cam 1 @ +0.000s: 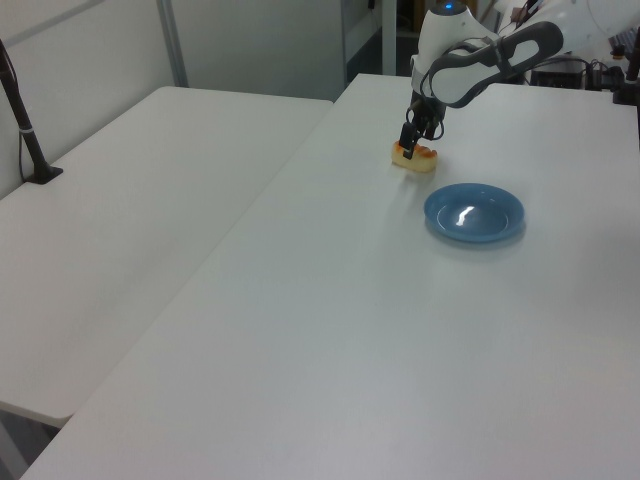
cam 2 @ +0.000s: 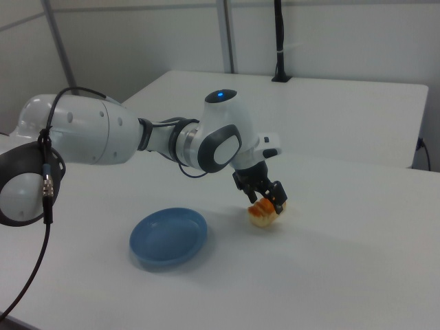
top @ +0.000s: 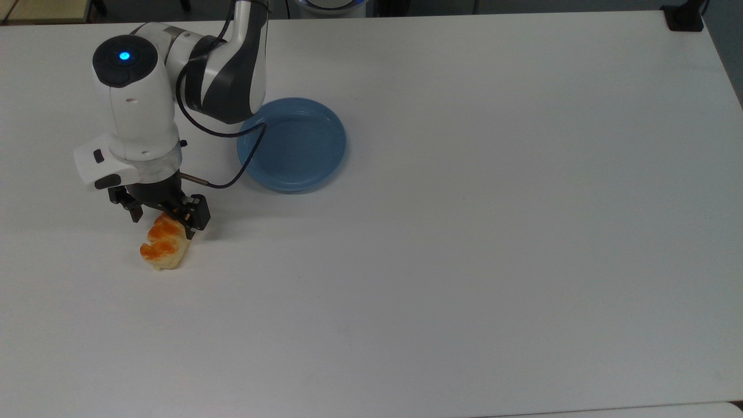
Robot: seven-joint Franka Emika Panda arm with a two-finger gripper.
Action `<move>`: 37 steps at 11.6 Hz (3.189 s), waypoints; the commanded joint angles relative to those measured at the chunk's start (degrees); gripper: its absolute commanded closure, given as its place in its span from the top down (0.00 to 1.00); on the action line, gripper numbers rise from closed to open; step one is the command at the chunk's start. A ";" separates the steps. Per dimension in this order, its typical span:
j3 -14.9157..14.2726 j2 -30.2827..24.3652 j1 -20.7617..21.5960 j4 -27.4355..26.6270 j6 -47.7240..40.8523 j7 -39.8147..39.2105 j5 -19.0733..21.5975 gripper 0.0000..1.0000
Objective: Put the bread on a plate
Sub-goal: 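Carry the bread roll over the blue plate and lower it, then open the gripper and lift it away from the plate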
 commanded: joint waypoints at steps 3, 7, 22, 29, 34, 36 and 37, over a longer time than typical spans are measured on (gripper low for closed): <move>-0.43 0.84 0.99 -0.09 0.89 1.45 -2.23 0.56; -0.34 -2.56 1.25 -0.61 0.27 1.10 -2.24 0.45; 0.63 -28.69 14.78 -31.11 -10.19 -3.56 -2.24 0.51; 0.72 -26.93 15.49 -29.72 -12.02 -3.21 -2.24 1.00; 10.37 -27.37 7.59 -11.03 -29.57 2.06 0.30 1.00; 10.47 -27.37 7.32 -3.64 -36.18 2.07 1.97 1.00; 10.73 -27.46 6.44 -1.95 -37.34 1.98 2.32 1.00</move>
